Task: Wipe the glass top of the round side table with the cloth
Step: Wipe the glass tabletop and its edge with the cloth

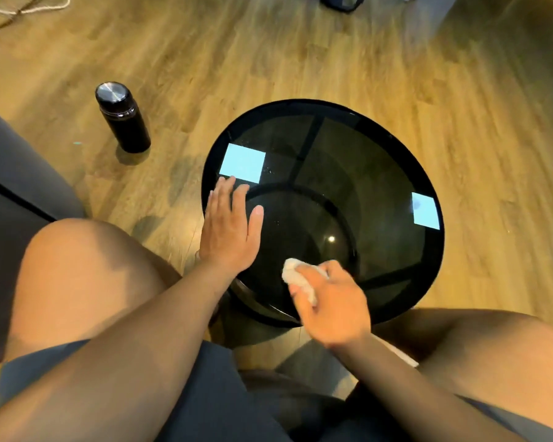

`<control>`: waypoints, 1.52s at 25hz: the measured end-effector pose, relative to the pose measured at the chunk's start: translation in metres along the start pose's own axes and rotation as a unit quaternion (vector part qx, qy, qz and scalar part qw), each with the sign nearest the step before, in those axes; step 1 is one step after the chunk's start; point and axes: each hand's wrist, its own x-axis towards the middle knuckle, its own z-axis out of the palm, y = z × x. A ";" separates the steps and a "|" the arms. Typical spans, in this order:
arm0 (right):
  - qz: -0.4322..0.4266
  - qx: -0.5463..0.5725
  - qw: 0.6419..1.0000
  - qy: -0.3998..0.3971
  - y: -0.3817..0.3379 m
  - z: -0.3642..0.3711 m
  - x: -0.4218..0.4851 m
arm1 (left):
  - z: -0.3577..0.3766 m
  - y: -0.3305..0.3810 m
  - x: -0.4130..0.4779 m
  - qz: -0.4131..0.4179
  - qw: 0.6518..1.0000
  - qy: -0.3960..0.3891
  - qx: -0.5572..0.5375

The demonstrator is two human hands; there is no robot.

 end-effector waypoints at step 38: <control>-0.065 0.002 0.998 0.008 -0.018 -0.009 0.091 | 0.004 -0.014 0.008 -0.019 0.998 0.032 -0.049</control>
